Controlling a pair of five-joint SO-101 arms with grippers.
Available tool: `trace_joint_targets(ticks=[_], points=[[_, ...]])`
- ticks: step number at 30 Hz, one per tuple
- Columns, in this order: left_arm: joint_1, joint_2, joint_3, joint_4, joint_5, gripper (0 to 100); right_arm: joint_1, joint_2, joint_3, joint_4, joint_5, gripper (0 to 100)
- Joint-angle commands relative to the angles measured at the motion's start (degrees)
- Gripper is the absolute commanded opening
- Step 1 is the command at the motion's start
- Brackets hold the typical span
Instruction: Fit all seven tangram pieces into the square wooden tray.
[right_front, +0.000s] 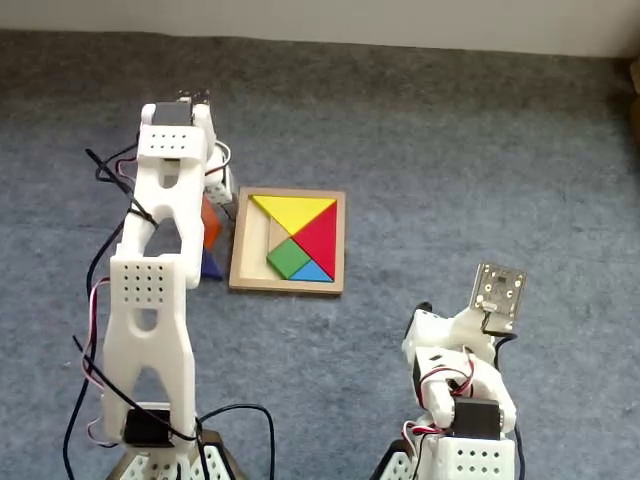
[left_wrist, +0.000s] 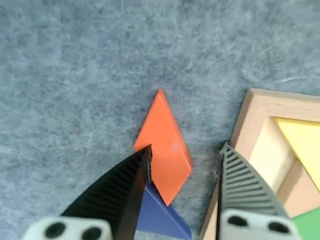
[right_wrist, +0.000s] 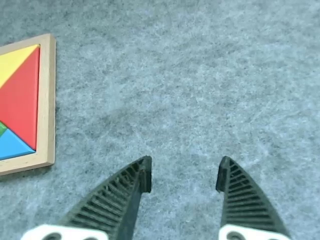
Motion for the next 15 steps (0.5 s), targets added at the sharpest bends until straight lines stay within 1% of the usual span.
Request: trace_joint_targets(ticks=[1, 3, 6, 9, 15], points=[[-1.36, -0.57, 2.59, 0.7, 0.97, 23, 0.66, 0.4, 7.25, 0.22, -0.53, 21.7], [-1.54, -0.66, 3.74, 0.7, 0.88, 21, 0.66, 0.4, 7.25, 0.22, -0.53, 21.7], [-1.54, -0.66, 4.09, 0.7, 0.7, 14, 0.66, 0.4, 7.25, 0.22, -0.53, 21.7], [-1.8, -0.66, 4.09, 0.7, 0.7, 10, 0.66, 0.4, 7.25, 0.22, -0.53, 21.7], [-2.68, -0.57, 4.0, 0.7, 0.7, 9, 0.66, 0.4, 7.25, 0.22, -0.53, 21.7]])
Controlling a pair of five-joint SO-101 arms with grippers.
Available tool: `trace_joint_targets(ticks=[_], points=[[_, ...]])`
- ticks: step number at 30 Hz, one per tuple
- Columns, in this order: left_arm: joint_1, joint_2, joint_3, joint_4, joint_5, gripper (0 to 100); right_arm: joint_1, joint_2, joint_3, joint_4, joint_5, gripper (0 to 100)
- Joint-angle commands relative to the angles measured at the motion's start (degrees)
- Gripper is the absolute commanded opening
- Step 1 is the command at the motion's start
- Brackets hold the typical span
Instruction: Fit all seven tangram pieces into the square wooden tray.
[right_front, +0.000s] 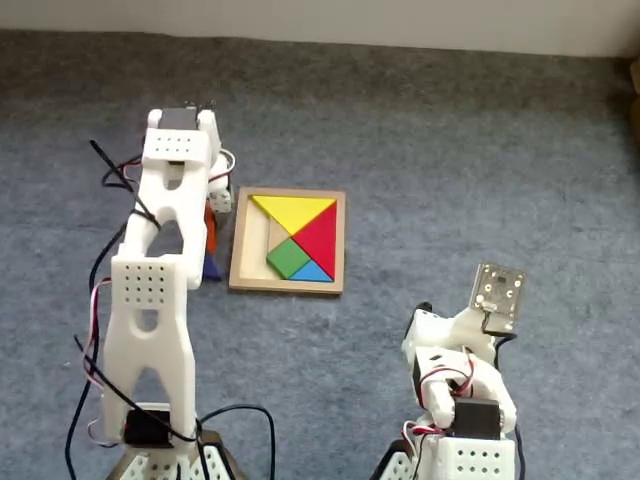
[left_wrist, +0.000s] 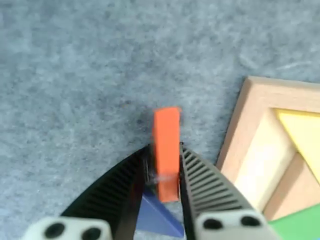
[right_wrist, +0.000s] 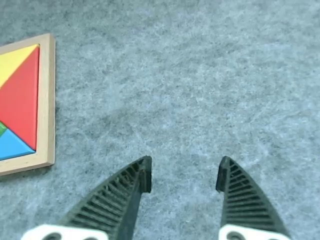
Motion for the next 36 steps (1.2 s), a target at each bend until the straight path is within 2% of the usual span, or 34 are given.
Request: trace_joint_targets(ticks=[1, 3, 7, 16, 26, 36], points=[[-1.63, -0.57, 0.31, 0.79, 0.18, 9, 0.66, 0.4, 7.25, 0.22, -0.53, 21.7], [-1.63, -0.57, 0.22, 0.7, 0.09, 9, 0.66, 0.4, 7.25, 0.22, -0.53, 21.7], [-1.63, -0.75, -0.75, 0.53, 0.09, 0, 0.66, 0.4, 7.25, 0.22, -0.53, 21.7], [1.1, -1.01, -9.27, 0.88, 0.09, 0, 0.66, 0.4, 7.25, 0.22, -0.53, 21.7], [8.48, -9.01, -3.91, 0.7, 0.35, 0, 0.66, 0.4, 7.25, 0.22, -0.53, 21.7], [13.58, -9.54, -3.21, 0.44, 0.44, 0, 0.66, 0.4, 7.25, 0.13, -0.53, 21.7]])
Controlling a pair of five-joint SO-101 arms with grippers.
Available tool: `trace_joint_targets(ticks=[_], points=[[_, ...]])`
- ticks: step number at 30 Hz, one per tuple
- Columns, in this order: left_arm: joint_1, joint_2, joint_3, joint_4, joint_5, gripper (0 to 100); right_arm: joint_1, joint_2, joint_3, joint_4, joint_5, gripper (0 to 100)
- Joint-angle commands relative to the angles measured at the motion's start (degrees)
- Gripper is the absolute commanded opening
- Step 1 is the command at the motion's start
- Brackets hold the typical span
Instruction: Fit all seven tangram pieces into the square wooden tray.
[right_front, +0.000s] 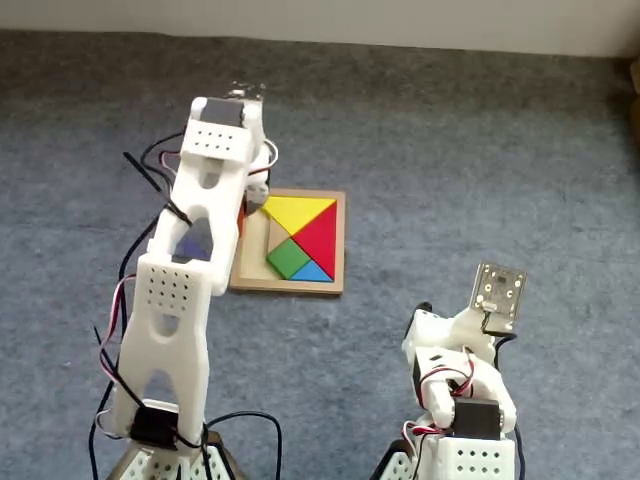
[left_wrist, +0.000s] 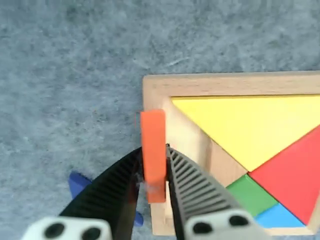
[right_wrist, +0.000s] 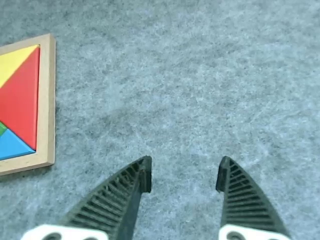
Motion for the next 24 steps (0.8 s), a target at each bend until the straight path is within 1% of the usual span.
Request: trace_joint_targets(ticks=[1, 7, 9, 14, 16, 19, 21, 24], points=[[2.59, -4.26, -0.31, 0.35, 0.53, 0, 0.66, 0.4, 7.25, 0.13, -0.53, 21.7], [3.65, -4.09, -0.31, -0.18, 0.79, 0, 0.66, 0.4, 7.25, 0.13, -0.53, 21.7], [3.38, -3.91, -0.22, -0.53, 2.37, 0, 0.66, 0.4, 7.25, 0.13, -0.53, 21.7], [3.3, 0.57, -0.75, -0.62, 2.55, 1, 0.66, 0.4, 7.25, 0.13, -0.53, 21.7], [3.21, 1.54, -0.75, -0.62, 2.55, 4, 0.66, 0.4, 7.25, 0.13, -0.53, 21.7], [3.03, 1.63, -0.75, -0.44, 2.9, 13, 0.66, 0.4, 7.25, 0.22, -0.53, 21.7], [2.15, 1.63, -0.75, -0.44, 2.99, 17, 0.66, 0.4, 7.25, 0.22, -0.53, 21.7], [0.57, 1.63, -0.75, -0.44, 2.99, 18, 0.66, 0.4, 7.25, 0.22, -0.53, 21.7]])
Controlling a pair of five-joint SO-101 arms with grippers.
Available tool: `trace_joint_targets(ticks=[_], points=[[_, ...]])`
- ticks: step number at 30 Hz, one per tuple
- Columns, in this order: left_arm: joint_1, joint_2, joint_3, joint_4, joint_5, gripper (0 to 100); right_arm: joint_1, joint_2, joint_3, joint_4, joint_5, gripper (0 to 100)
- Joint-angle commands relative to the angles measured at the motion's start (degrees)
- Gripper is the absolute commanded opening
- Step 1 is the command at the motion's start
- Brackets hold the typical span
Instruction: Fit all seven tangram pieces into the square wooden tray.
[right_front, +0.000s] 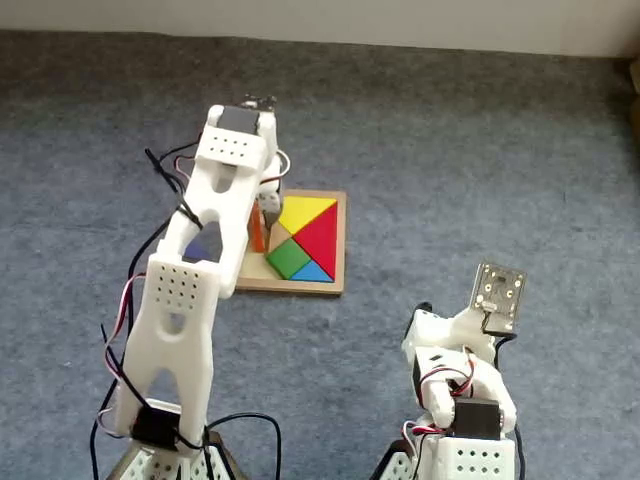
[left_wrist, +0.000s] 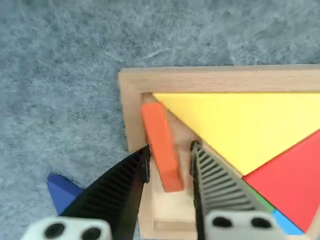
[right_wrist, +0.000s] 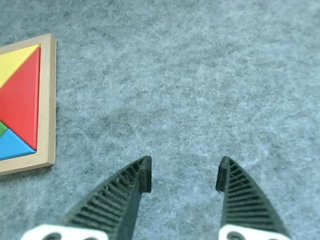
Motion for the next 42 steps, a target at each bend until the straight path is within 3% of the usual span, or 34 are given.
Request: trace_joint_targets(ticks=[1, 14, 42], points=[[-1.89, -1.19, -0.84, -0.18, 0.53, 18, 0.66, 0.4, 7.25, 0.22, -0.53, 21.7], [-8.75, -1.54, -3.65, 0.09, 0.26, 17, 0.66, 0.4, 7.25, 0.22, -0.53, 21.7], [-10.15, -9.71, -3.21, -0.35, 0.44, 17, 0.66, 0.4, 7.25, 0.13, -0.53, 21.7]])
